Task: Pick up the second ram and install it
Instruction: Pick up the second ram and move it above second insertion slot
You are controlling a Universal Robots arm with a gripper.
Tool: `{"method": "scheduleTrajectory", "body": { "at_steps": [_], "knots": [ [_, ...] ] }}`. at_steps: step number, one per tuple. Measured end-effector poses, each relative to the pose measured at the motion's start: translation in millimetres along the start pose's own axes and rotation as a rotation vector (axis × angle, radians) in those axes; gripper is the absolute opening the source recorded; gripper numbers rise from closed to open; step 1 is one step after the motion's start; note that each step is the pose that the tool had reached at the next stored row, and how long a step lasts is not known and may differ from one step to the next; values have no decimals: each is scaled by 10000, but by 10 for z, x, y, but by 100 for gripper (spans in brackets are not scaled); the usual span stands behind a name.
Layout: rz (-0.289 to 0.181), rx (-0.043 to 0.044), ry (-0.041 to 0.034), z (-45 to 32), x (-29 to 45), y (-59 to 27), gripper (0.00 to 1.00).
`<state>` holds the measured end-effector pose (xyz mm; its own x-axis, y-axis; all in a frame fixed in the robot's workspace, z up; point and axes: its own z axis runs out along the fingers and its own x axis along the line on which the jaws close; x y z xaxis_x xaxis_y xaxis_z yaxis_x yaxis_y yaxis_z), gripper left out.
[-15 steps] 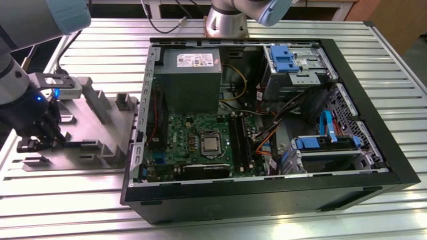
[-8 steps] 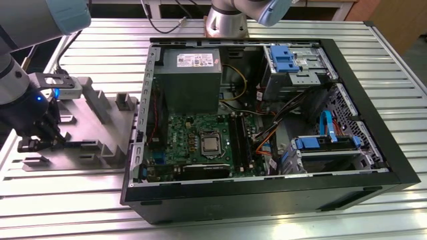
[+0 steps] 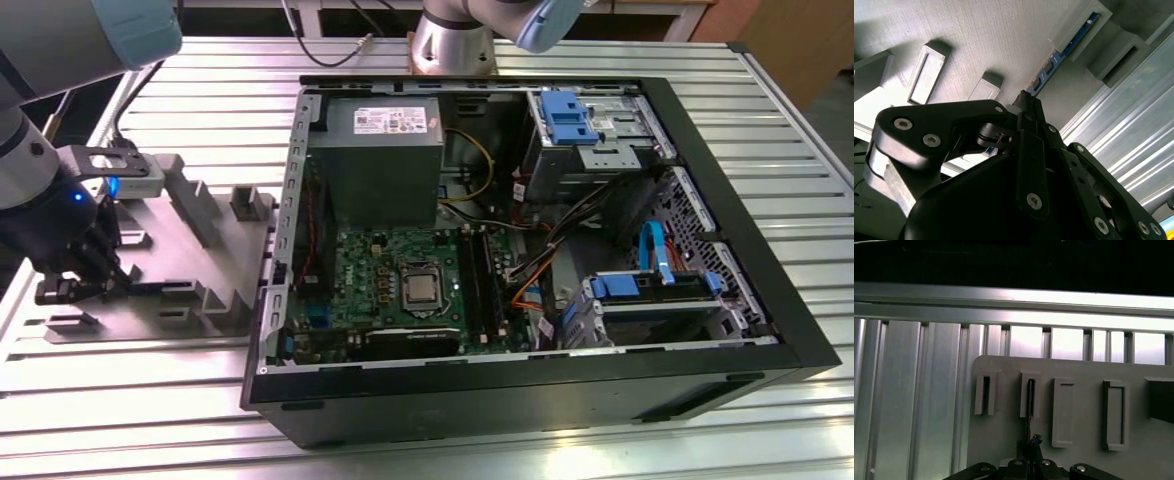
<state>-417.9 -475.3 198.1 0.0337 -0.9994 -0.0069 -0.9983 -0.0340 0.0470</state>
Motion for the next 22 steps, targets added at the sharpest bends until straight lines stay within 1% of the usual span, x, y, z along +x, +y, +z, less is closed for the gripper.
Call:
{"method": "scheduleTrajectory", "body": {
  "at_steps": [4, 7, 11, 13, 16, 22],
  "knots": [
    [0, 0, 0, 1, 0, 0, 12],
    [165, 2, -8, 2, -1, 0, 12],
    [181, 2, -9, 1, 0, 0, 12],
    [181, 4, -11, -14, 0, 1, 12],
    [182, 2, -9, -64, -1, 3, 12],
    [299, 3, -19, -70, -1, 3, 12]
  ]
}}
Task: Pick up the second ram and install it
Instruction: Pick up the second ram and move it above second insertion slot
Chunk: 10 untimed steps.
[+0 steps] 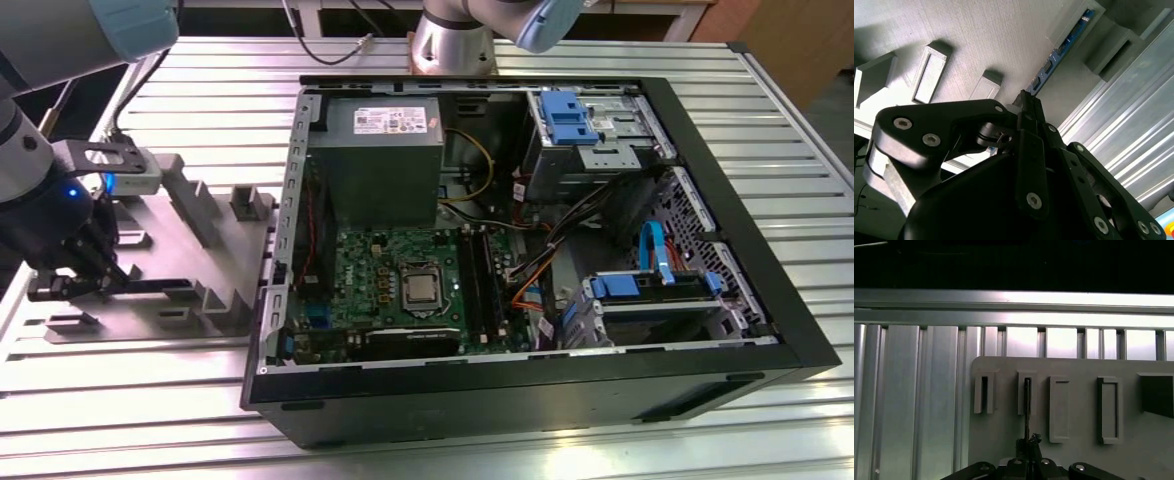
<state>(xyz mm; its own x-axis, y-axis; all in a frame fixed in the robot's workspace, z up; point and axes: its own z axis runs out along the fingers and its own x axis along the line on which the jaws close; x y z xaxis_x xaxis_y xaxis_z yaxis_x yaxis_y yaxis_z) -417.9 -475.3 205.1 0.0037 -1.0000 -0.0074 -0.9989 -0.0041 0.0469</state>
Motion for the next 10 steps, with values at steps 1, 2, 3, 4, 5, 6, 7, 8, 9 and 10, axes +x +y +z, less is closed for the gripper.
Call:
{"method": "scheduleTrajectory", "body": {
  "at_steps": [1, 2, 3, 4, 5, 6, 7, 8, 9, 10],
  "knots": [
    [0, 0, 0, 0, 0, 0, 12],
    [1, 0, 0, 0, 0, 0, 12],
    [1, 0, 0, 0, 0, 0, 12],
    [1, 0, 0, 0, 0, 0, 12],
    [1, 0, 0, 0, 0, 0, 12],
    [1, 0, 0, 0, 0, 0, 12],
    [1, 0, 0, 0, 0, 0, 12],
    [1, 0, 0, 0, 0, 0, 12],
    [1, 0, 0, 0, 0, 0, 12],
    [1, 0, 0, 0, 0, 0, 12]
  ]
}}
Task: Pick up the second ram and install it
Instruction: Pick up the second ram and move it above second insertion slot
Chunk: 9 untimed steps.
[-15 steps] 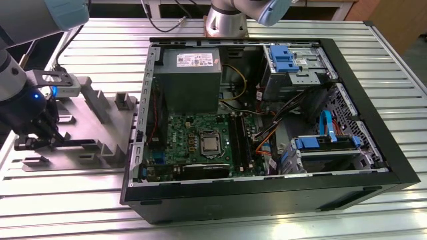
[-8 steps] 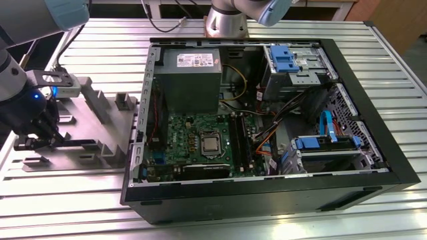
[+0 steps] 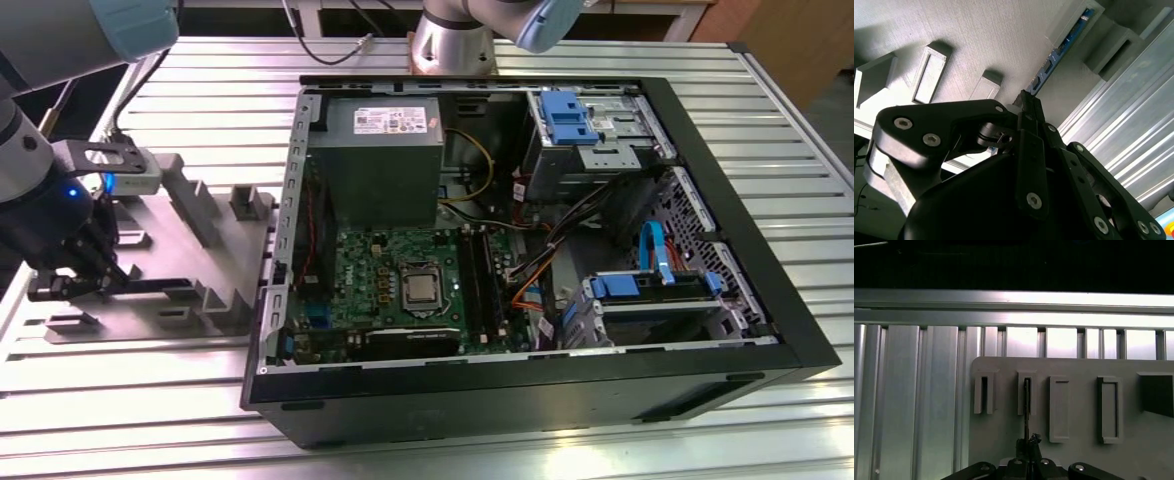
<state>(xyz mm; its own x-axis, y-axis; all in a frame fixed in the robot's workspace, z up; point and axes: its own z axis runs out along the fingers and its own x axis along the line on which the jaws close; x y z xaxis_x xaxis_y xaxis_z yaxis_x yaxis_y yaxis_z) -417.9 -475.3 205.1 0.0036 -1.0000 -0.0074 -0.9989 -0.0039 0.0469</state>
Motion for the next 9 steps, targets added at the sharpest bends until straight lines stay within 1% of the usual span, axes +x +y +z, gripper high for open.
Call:
{"method": "scheduleTrajectory", "body": {
  "at_steps": [2, 4, 9],
  "knots": [
    [0, 0, 0, -1, 0, 0, 12],
    [1, -2, 2, -23, 0, 2, 12],
    [1, 1, -1, -140, -1, 7, 12]
  ]
}}
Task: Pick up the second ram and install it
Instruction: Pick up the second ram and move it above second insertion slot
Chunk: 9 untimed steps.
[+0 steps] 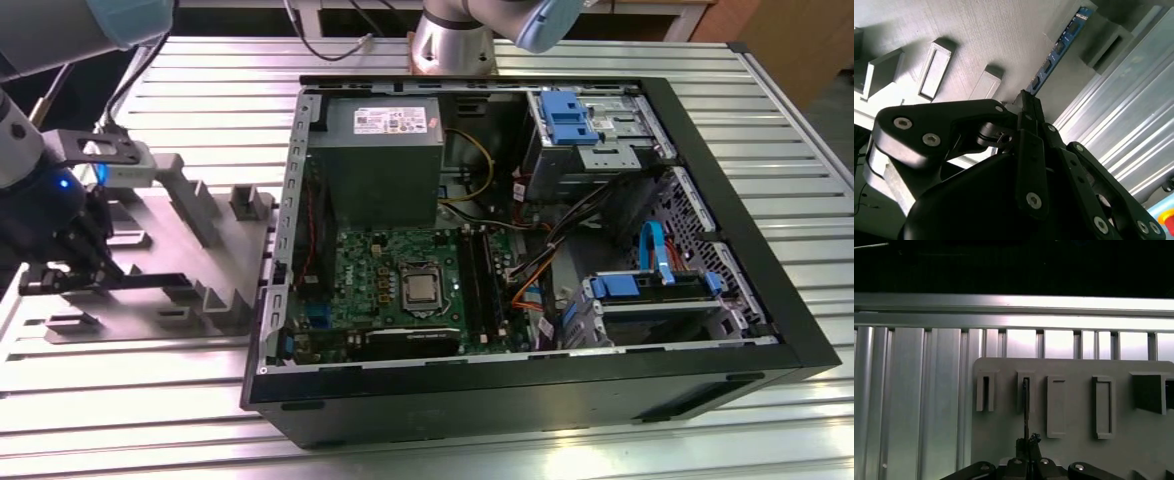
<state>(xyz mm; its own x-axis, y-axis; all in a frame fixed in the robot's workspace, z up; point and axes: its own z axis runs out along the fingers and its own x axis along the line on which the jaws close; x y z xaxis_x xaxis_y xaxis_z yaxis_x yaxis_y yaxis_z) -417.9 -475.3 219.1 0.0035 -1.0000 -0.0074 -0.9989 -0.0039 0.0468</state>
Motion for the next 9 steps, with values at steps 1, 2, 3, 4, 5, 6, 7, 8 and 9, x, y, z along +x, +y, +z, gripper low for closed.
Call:
{"method": "scheduleTrajectory", "body": {
  "at_steps": [1, 2, 3, 4, 5, 6, 7, 8, 9],
  "knots": [
    [0, -1, 1, -28, 0, 1, 12],
    [0, -1, 1, -57, 0, 3, 12],
    [0, -1, 1, -89, -1, 4, 12],
    [-1, 0, 0, -121, -1, 6, 12],
    [0, -1, 0, -155, -1, 7, 12],
    [0, -1, 1, -191, -1, 9, 12],
    [0, 0, 1, -228, -1, 11, 12],
    [0, 1, 0, -268, -2, 13, 12],
    [0, 2, 0, -308, -2, 15, 12]
  ]
}}
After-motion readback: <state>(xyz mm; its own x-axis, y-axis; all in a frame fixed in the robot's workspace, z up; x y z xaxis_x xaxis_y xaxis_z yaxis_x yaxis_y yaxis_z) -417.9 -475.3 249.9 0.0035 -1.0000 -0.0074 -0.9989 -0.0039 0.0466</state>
